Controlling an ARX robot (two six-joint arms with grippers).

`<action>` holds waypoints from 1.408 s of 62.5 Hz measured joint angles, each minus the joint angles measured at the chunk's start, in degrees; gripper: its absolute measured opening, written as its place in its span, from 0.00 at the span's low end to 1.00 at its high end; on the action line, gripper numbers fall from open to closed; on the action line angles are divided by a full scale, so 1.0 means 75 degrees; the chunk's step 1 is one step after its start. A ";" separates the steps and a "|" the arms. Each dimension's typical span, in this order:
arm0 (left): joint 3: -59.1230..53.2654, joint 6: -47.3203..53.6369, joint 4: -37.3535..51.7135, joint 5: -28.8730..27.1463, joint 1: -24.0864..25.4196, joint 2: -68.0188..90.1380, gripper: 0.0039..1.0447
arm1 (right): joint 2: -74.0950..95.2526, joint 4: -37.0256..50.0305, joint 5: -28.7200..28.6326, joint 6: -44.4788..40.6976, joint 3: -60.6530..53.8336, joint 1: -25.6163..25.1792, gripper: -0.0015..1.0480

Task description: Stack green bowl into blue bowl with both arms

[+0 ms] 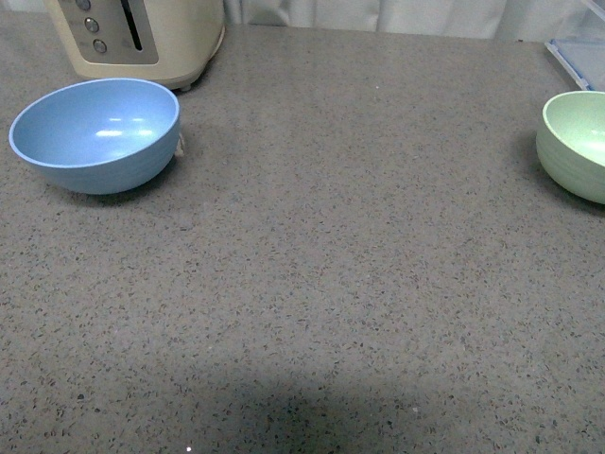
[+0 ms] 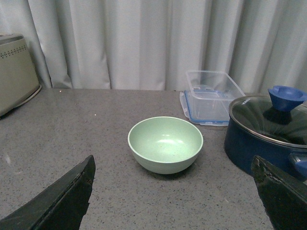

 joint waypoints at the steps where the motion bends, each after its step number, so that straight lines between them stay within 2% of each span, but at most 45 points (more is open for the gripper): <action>1: 0.0000 0.0000 0.0000 0.0000 0.0000 0.0000 0.94 | 0.0000 0.0000 0.0000 0.0000 0.0000 0.0000 0.91; 88: 0.0000 0.0000 0.0000 0.0000 0.0000 0.0000 0.94 | 0.0000 0.0000 0.0000 0.0000 0.0000 0.0000 0.91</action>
